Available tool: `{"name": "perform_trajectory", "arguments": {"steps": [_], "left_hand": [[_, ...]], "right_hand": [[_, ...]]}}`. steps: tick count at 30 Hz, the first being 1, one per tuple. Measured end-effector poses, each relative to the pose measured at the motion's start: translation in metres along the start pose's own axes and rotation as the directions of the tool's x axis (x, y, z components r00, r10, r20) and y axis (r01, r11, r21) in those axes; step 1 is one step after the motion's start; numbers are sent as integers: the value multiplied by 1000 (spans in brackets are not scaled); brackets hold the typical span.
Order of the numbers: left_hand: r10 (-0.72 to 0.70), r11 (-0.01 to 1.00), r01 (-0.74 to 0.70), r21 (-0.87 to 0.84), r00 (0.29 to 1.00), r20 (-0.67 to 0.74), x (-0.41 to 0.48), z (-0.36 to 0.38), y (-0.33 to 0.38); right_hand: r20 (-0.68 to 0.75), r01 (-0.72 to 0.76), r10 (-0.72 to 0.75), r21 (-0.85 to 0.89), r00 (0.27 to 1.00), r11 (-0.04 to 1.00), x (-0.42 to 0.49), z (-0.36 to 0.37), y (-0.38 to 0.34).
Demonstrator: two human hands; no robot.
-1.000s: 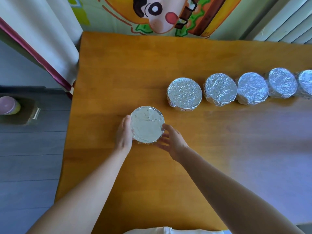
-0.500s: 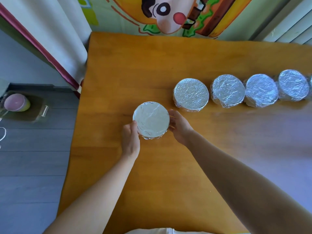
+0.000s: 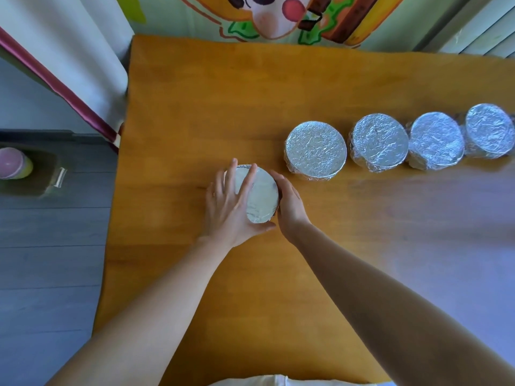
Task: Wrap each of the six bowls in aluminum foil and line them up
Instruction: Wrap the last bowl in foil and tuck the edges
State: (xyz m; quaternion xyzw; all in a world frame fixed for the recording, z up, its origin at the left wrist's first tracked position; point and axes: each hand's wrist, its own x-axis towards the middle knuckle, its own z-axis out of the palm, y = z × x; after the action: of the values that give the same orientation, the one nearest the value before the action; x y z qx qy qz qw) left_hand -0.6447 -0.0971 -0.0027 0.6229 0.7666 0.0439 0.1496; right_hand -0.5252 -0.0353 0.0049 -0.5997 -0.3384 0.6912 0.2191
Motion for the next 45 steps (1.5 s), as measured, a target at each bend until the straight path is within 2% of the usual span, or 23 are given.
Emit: {"name": "perform_trajectory", "arguments": {"steps": [3, 15, 23, 27, 29, 31, 34, 37, 39, 42, 45], "left_hand": [[-5, 999, 6, 32, 999, -51, -1, 4, 0], [-25, 999, 27, 47, 999, -47, 1, 5, 2], [-31, 999, 32, 33, 999, -28, -1, -1, 4], [-34, 997, 29, 68, 997, 66, 0, -2, 3], [-44, 999, 45, -17, 997, 59, -2, -4, 1], [-68, 981, 67, -180, 998, 2, -1, -8, -5], [-164, 869, 122, -480, 985, -46, 12, -16, -13], [-213, 673, 167, -721, 977, 27, 32, -20, -22], [-178, 603, 180, -777, 980, 89, 39, -24, -25], [-140, 555, 158, -816, 985, 96, 46, -24, -31], [-126, 419, 192, -888, 980, 152, 50, -15, -36]], "right_hand": [[-7, 3, -3, 34, 1000, 999, -1, 5, 2], [-28, -12, 16, 144, 999, 990, 2, 5, 2], [64, 13, -16, 48, 998, 999, -2, -4, 7], [33, 44, -44, 9, 998, 999, -11, -11, 5], [-15, 49, -49, 18, 999, 999, -14, -16, 6], [-98, 76, -74, 21, 992, 997, -16, -17, 9], [-132, 104, -100, 17, 986, 994, -22, -14, 14], [-95, 132, -129, 30, 987, 991, -23, -5, 9], [-100, 160, -157, 25, 983, 987, -18, 2, 4], [-120, 203, -201, -2, 972, 979, -5, 11, 2], [-113, 233, -235, -25, 966, 972, 5, 13, 7]]}}
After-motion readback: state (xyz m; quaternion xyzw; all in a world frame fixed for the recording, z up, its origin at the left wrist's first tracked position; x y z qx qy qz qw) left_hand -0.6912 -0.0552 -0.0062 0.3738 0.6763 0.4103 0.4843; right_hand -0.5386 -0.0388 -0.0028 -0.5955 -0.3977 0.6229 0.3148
